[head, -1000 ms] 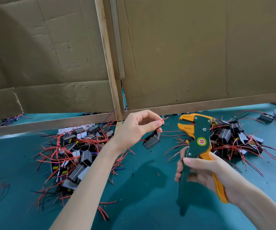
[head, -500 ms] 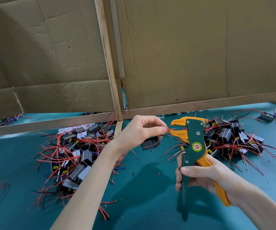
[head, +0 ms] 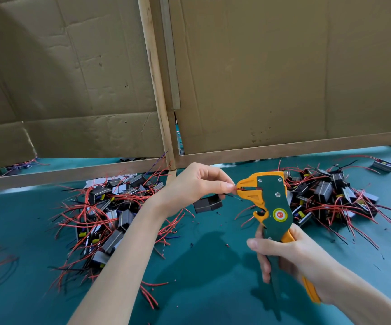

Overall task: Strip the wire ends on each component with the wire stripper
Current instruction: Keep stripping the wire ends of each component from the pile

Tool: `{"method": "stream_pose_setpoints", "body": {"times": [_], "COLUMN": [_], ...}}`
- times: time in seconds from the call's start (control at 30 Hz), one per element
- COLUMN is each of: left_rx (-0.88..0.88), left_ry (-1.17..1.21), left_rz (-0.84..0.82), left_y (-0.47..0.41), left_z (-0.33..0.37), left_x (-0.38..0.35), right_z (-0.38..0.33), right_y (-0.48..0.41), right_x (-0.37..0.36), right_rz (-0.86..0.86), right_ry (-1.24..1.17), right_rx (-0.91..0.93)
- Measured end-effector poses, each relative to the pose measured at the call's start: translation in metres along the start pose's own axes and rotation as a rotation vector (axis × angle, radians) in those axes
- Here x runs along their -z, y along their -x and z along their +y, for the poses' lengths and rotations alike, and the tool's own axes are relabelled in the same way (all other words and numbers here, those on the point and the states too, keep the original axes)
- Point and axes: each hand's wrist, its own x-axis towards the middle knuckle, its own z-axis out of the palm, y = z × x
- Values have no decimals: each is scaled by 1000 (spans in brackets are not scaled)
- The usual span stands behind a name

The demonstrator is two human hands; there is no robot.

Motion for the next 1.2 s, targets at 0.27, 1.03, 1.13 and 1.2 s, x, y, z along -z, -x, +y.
{"method": "stream_pose_setpoints", "body": {"times": [0.27, 1.03, 1.13, 1.2], "left_rx": [87, -140, 84, 266], "left_ry": [-44, -397, -610, -852], "left_rz": [62, 147, 276, 361], "left_y": [-6, -79, -51, -30], "left_z": [-12, 16, -15, -38], "left_x": [-4, -71, -18, 15], "right_z": [2, 4, 5, 6], "right_y": [-9, -25, -26, -27], "right_x": [2, 25, 24, 24], "right_rz": [-89, 113, 106, 94], "right_ry": [-284, -601, -578, -559], "right_rx": [-31, -330, -336, -335]}}
